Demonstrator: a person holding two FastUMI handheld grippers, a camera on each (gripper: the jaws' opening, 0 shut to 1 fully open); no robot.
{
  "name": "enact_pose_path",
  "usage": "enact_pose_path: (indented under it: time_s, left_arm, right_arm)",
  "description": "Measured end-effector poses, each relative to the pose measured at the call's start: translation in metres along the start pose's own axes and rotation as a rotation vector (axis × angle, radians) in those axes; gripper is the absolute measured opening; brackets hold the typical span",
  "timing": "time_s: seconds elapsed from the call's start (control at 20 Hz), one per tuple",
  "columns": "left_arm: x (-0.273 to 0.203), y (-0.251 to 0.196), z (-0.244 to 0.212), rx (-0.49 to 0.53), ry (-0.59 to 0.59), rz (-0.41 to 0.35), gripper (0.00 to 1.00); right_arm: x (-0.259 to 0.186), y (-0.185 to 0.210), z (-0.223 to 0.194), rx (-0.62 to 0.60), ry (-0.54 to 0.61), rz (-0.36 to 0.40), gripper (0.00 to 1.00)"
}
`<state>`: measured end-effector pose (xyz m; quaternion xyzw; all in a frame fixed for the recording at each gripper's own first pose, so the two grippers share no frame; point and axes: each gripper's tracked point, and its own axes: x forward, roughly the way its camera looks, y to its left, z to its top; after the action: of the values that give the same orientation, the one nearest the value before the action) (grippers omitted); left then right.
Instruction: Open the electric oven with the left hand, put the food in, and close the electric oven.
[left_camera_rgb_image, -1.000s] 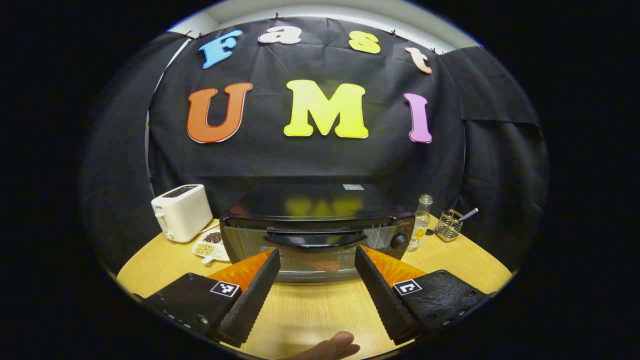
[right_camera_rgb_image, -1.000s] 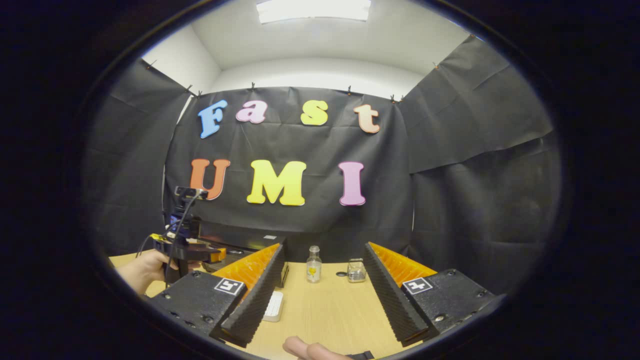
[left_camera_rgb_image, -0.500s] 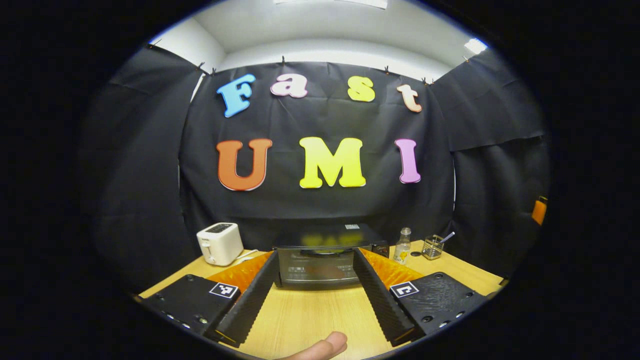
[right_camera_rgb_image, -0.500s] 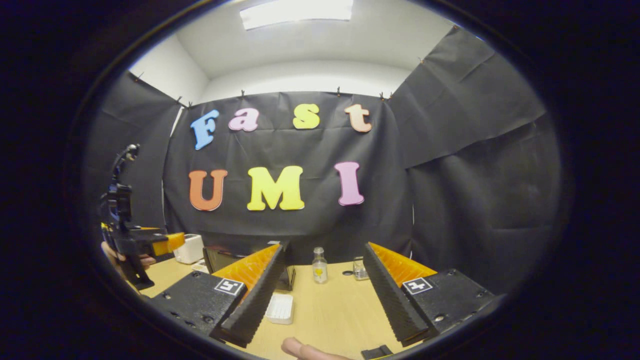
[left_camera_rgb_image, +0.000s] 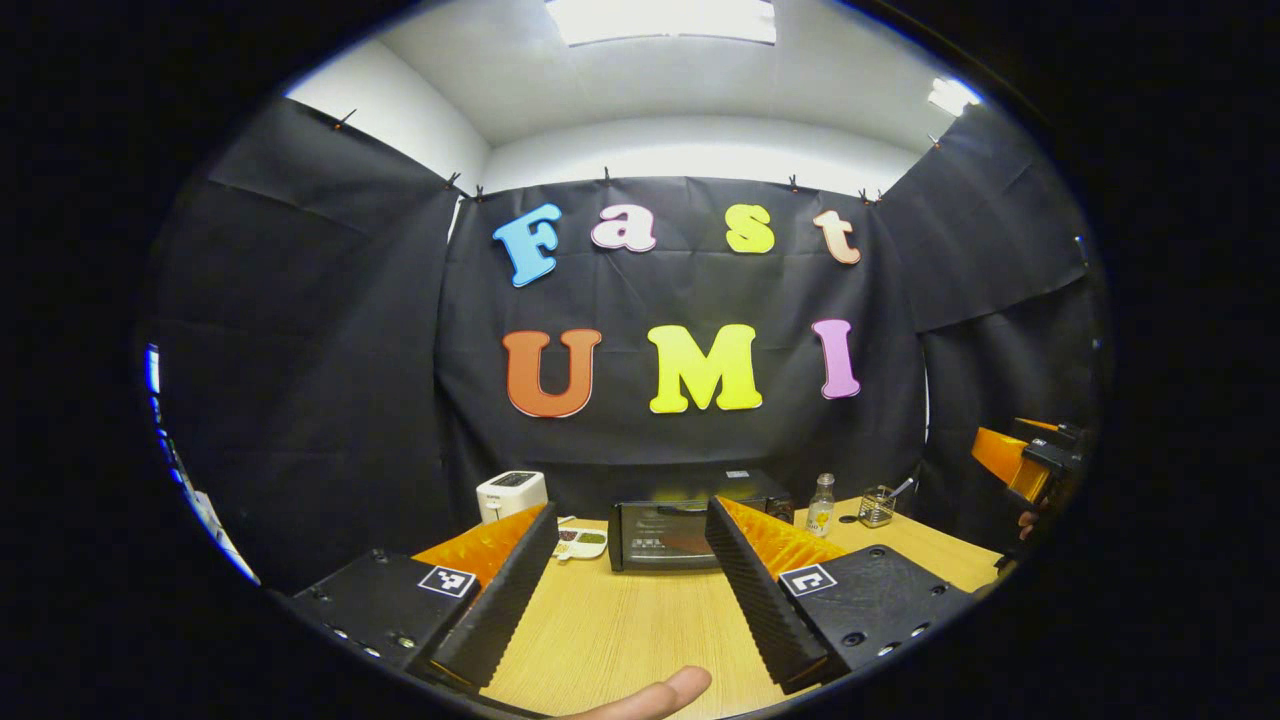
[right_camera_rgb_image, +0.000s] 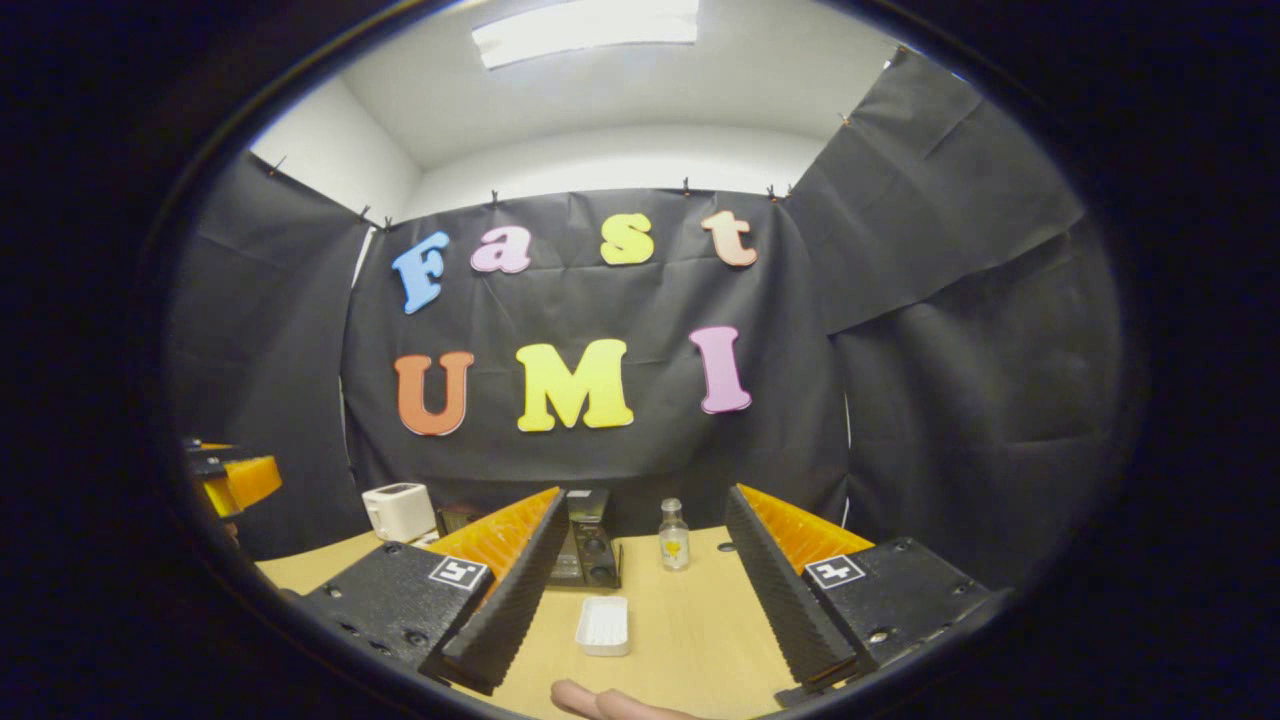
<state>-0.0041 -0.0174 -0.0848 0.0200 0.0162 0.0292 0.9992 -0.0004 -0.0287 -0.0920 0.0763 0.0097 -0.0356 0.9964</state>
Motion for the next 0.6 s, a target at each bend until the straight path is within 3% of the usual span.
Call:
enact_pose_path:
  time_s: [0.15,0.25,0.3,0.4,0.55,0.6]
  left_arm:
    - [-0.003,0.001,-0.016,-0.044,0.037,-0.012,0.94]
    - [0.000,0.004,-0.022,-0.055,0.052,-0.014,0.94]
    - [0.001,0.005,-0.025,-0.052,0.056,-0.015,0.94]
    - [0.001,0.005,-0.026,-0.047,0.054,-0.016,0.94]
    - [0.001,0.000,-0.027,-0.045,0.048,-0.027,0.94]
    - [0.000,-0.001,-0.026,-0.041,0.047,-0.026,0.94]
  right_arm:
    - [-0.002,0.013,0.004,0.032,-0.030,0.035,0.96]
    - [-0.004,0.014,-0.001,0.009,-0.027,0.047,1.00]
    - [-0.004,0.016,-0.003,-0.008,-0.022,0.053,0.95]
    - [-0.007,0.022,-0.003,-0.033,-0.022,0.068,1.00]
    - [-0.011,0.029,-0.003,-0.064,-0.030,0.090,1.00]
    - [-0.012,0.030,-0.001,-0.066,-0.036,0.094,0.96]
